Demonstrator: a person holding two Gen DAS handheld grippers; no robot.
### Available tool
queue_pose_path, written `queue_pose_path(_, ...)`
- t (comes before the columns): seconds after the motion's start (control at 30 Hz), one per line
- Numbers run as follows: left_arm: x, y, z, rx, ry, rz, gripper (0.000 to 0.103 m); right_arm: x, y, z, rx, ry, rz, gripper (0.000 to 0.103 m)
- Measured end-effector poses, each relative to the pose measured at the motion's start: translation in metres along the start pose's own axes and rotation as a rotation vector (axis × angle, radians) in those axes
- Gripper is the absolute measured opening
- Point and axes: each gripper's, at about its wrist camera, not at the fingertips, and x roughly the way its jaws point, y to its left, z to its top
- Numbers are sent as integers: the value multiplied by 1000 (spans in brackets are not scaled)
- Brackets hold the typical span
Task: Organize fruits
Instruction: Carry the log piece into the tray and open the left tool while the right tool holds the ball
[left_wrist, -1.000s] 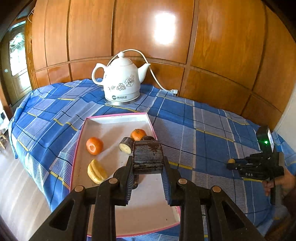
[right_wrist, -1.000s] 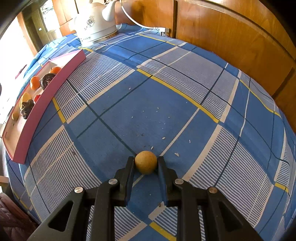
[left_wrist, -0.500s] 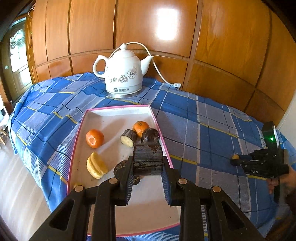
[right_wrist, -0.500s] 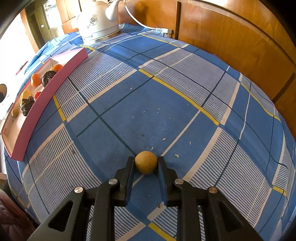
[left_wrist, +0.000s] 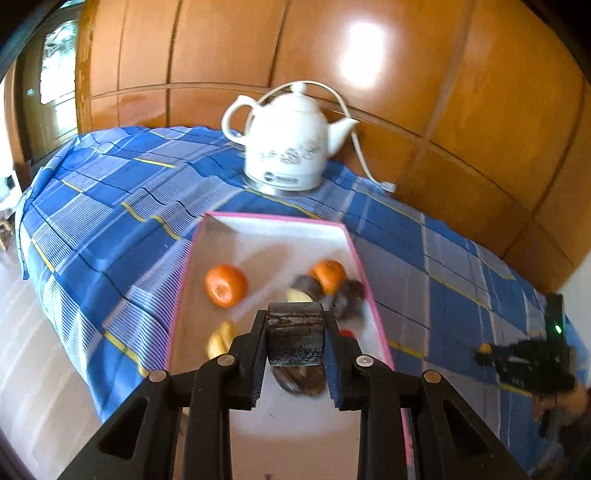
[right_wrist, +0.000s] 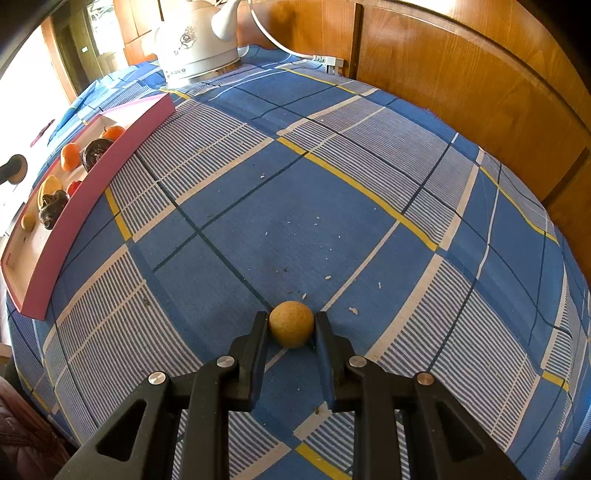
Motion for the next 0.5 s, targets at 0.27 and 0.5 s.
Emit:
queue_pose_path(0.27,42,9,22,13,45,1,28,0,0,0,0,1,-1,24)
queue_pose_path(0.5,59,12,25,19,40,66,43,0,-1,0,1,1,0,24)
